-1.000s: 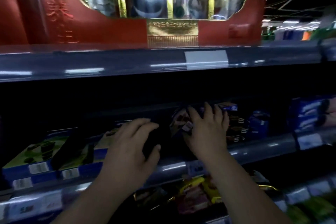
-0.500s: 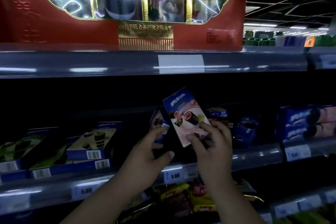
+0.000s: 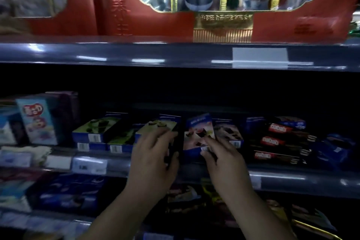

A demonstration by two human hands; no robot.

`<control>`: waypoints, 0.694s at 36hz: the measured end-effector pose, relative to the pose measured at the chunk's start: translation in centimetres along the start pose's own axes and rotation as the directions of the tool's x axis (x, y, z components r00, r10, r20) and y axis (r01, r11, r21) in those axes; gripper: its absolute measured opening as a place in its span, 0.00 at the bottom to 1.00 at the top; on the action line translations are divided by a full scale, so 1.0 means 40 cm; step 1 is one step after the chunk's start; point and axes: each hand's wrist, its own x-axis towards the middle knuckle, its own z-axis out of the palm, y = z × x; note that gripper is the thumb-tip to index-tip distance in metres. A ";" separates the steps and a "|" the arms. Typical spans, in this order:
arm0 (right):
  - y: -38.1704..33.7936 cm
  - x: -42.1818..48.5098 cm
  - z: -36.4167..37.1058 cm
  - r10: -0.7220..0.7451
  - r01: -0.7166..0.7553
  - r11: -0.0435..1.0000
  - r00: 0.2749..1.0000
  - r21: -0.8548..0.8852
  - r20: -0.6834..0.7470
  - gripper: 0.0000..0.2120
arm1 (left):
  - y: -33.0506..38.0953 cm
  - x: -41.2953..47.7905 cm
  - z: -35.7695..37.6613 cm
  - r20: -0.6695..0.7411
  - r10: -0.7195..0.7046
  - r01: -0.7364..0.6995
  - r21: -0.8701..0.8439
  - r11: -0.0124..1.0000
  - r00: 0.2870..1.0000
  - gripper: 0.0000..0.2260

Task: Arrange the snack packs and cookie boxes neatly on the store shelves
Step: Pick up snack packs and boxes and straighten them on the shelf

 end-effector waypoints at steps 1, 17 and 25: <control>-0.006 0.003 0.001 0.007 -0.007 1.000 1.000 -0.024 0.009 0.16 | -0.024 0.002 -0.011 0.002 -0.022 0.022 0.065 0.998 1.000 0.21; -0.027 0.040 -0.011 -0.024 0.057 0.992 0.961 -0.114 0.277 0.14 | -0.162 0.039 0.004 0.088 -0.070 0.053 0.186 0.981 0.994 0.23; 0.063 0.098 -0.046 0.211 -0.172 0.928 0.974 -0.332 0.086 0.23 | -0.155 0.066 0.017 0.060 0.038 -0.045 0.115 0.992 0.997 0.23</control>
